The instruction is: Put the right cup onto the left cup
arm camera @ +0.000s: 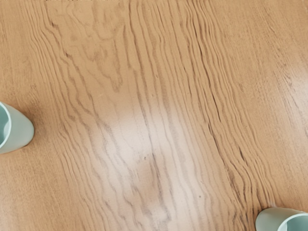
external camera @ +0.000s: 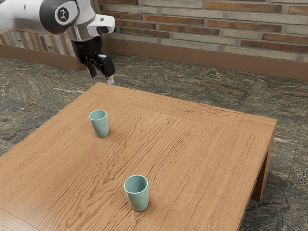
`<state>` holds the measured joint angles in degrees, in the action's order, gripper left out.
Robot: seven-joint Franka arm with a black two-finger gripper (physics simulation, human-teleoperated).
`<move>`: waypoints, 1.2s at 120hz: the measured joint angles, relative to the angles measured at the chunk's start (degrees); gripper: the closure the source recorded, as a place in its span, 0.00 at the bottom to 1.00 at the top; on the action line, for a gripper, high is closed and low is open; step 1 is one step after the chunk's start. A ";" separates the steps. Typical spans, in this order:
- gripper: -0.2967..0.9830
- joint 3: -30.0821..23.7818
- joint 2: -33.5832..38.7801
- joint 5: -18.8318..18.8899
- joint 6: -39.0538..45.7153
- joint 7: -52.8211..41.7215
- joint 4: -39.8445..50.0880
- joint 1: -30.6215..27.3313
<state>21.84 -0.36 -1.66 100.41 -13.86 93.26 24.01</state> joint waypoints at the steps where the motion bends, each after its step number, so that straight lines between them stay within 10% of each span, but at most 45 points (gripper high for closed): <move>1: 0.24 -0.01 0.02 -0.01 0.10 -0.01 0.12 0.19; 109: 0.25 -17.64 4.90 -1.79 17.06 29.37 30.58 12.08; 144: 0.25 -18.60 4.68 -2.46 20.93 37.75 34.56 5.09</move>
<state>3.24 4.33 -4.12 121.34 23.89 127.82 29.10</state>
